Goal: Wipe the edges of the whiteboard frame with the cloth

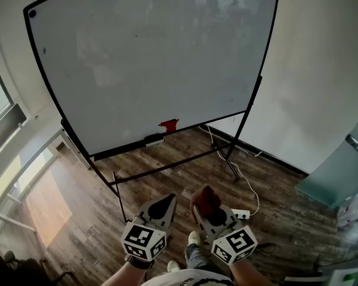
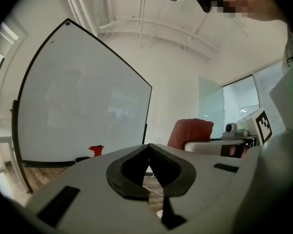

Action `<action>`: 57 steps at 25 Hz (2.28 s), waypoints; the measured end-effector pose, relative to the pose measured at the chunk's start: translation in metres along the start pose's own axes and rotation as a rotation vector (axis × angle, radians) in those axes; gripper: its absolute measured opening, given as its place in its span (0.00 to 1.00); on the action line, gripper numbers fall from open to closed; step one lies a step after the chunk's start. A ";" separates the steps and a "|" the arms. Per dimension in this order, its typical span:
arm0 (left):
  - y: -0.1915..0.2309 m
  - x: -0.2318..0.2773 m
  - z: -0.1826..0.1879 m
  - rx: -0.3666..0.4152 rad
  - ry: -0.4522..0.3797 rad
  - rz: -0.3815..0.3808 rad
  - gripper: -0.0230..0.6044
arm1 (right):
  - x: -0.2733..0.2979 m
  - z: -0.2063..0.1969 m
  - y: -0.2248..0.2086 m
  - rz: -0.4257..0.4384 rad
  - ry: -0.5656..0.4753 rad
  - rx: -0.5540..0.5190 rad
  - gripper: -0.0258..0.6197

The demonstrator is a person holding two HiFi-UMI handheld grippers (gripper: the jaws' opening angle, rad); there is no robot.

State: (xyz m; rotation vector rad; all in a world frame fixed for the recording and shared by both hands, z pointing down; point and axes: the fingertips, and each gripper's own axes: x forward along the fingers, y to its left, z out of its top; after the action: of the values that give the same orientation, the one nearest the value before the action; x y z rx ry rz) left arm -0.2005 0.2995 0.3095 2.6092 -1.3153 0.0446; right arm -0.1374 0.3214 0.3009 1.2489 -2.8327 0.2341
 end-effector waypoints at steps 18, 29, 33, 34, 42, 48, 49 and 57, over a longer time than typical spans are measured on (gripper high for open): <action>0.064 0.174 0.026 -0.019 -0.024 0.040 0.05 | 0.102 0.014 -0.157 0.055 0.018 0.026 0.13; 0.106 0.249 0.028 -0.016 -0.002 0.049 0.05 | 0.164 0.009 -0.225 0.034 0.032 0.039 0.13; 0.131 0.261 0.019 -0.021 0.016 0.025 0.05 | 0.194 -0.002 -0.235 0.001 0.061 0.027 0.13; 0.140 0.264 0.018 -0.022 0.020 0.019 0.05 | 0.204 -0.006 -0.238 -0.006 0.069 0.020 0.13; 0.215 0.284 0.001 -0.034 0.042 -0.028 0.05 | 0.283 -0.037 -0.249 -0.045 0.118 -0.064 0.13; 0.247 0.299 -0.016 -0.048 0.075 -0.042 0.05 | 0.321 -0.061 -0.249 -0.023 0.160 -0.137 0.13; 0.252 0.302 -0.020 -0.050 0.080 -0.042 0.05 | 0.326 -0.067 -0.250 -0.014 0.174 -0.156 0.13; 0.290 0.332 -0.051 -0.044 0.094 -0.014 0.05 | 0.365 -0.124 -0.269 0.077 0.241 -0.350 0.13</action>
State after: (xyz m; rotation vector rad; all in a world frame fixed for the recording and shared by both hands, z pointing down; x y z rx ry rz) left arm -0.2291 -0.1189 0.4525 2.5459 -1.2523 0.1334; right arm -0.1892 -0.1057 0.4914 0.9696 -2.5728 -0.1007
